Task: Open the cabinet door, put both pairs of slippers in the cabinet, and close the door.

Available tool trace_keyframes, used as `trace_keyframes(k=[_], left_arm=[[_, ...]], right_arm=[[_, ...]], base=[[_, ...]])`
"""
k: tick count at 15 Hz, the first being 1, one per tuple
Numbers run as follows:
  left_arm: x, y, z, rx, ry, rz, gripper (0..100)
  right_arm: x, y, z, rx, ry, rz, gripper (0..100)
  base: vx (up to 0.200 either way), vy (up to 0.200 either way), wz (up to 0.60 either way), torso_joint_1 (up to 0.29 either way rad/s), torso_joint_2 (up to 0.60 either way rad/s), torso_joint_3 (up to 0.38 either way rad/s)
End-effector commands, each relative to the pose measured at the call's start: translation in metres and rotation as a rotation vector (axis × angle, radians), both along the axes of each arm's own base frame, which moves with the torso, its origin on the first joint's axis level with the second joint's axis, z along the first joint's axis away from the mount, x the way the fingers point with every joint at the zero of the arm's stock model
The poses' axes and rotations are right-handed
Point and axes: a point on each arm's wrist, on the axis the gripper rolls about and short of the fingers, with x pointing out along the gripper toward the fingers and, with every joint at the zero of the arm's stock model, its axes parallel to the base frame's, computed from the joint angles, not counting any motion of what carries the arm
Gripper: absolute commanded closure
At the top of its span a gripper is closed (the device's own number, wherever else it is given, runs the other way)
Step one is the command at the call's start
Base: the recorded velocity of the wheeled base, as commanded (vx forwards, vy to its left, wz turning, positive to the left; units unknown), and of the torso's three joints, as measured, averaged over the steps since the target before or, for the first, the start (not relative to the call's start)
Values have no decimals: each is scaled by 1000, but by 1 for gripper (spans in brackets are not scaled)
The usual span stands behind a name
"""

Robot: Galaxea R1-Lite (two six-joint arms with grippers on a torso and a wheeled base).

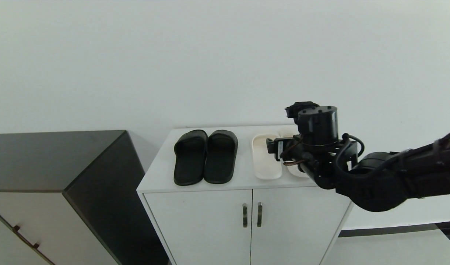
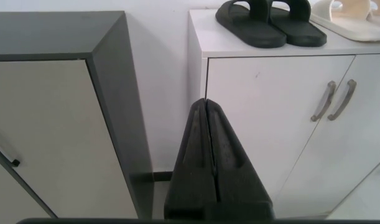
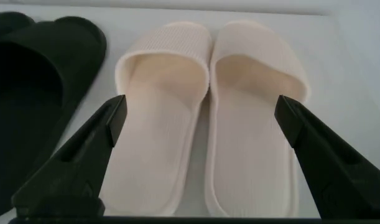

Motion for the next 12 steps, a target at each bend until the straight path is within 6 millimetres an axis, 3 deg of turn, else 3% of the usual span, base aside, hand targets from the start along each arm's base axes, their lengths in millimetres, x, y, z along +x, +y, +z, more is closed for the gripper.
trace_keyframes(k=[1,5,12], left_arm=[[0,0,0,0,0,0,100],[0,0,0,0,0,0,100],[0,0,0,-6,0,0,100]], right_arm=[[31,7,-24,-36,25,-32,0],[57,10,-32,-36,14,-55,0],[82,9,-38,-36,22,-77,0]], base=[[0,0,0,0,0,0],[0,0,0,0,0,0],[0,0,0,0,0,0]])
